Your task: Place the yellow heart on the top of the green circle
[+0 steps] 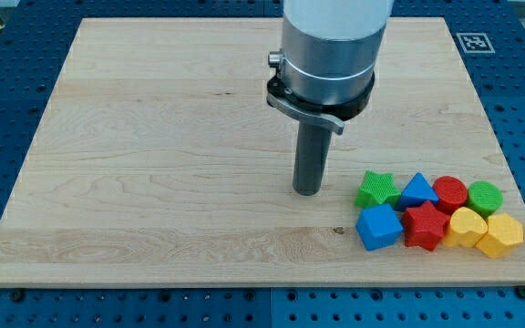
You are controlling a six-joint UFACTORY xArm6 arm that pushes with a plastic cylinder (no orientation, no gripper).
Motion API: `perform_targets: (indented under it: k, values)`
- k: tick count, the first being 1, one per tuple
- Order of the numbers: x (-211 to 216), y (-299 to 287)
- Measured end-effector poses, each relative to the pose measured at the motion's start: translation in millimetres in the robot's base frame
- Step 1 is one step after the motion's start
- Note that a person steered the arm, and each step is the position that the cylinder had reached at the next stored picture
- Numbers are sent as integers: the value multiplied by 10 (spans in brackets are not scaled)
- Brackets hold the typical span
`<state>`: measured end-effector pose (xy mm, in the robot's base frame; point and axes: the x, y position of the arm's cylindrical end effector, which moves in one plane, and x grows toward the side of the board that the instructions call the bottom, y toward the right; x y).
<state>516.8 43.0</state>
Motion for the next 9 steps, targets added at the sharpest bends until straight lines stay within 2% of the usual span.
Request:
perform_targets:
  k: [3, 5, 7, 9]
  values:
    - [7, -52]
    - [317, -105]
    - [947, -79]
    - [1023, 10]
